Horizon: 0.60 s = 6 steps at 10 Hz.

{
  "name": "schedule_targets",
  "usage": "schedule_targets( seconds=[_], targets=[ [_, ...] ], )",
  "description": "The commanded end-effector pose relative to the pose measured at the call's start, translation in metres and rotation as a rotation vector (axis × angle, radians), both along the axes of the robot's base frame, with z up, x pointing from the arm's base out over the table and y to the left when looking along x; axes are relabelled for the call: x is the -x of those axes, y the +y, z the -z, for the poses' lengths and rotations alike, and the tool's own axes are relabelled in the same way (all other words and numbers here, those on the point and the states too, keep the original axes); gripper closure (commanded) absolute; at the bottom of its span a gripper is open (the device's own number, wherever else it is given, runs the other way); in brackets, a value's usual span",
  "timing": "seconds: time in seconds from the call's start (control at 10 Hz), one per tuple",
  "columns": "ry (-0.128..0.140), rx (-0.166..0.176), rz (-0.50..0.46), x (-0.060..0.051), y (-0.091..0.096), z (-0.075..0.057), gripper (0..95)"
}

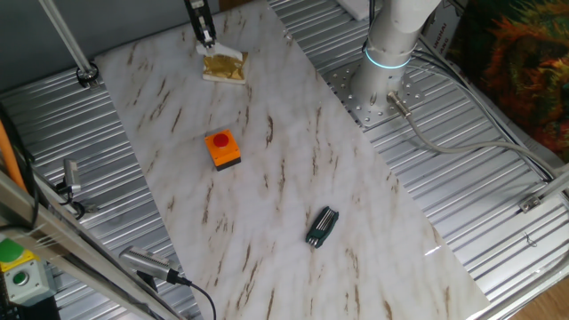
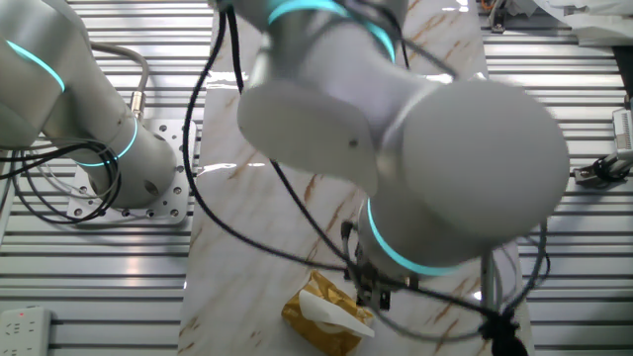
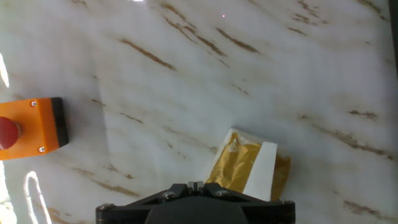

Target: Pull out a napkin

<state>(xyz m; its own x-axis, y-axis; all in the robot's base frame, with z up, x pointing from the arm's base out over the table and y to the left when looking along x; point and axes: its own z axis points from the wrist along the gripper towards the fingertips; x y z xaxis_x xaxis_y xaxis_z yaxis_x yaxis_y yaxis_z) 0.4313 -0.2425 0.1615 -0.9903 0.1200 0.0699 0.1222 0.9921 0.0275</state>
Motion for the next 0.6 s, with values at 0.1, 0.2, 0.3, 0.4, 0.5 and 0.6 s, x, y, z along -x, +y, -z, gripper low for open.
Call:
schedule_targets(
  seconds=[0.1, 0.2, 0.3, 0.4, 0.5, 0.6],
  targets=[
    [0.0, -0.003, 0.002, -0.001, -0.002, -0.001, 95.0],
    [0.0, -0.002, 0.002, 0.0, -0.002, 0.0, 95.0],
    [-0.001, -0.006, 0.002, 0.001, -0.003, 0.0, 95.0],
    [-0.004, -0.005, -0.004, 0.003, -0.004, 0.002, 95.0],
    [-0.011, -0.007, -0.006, 0.008, -0.007, 0.006, 95.0],
    [-0.018, -0.008, -0.012, 0.015, -0.011, 0.012, 95.0]
  ],
)
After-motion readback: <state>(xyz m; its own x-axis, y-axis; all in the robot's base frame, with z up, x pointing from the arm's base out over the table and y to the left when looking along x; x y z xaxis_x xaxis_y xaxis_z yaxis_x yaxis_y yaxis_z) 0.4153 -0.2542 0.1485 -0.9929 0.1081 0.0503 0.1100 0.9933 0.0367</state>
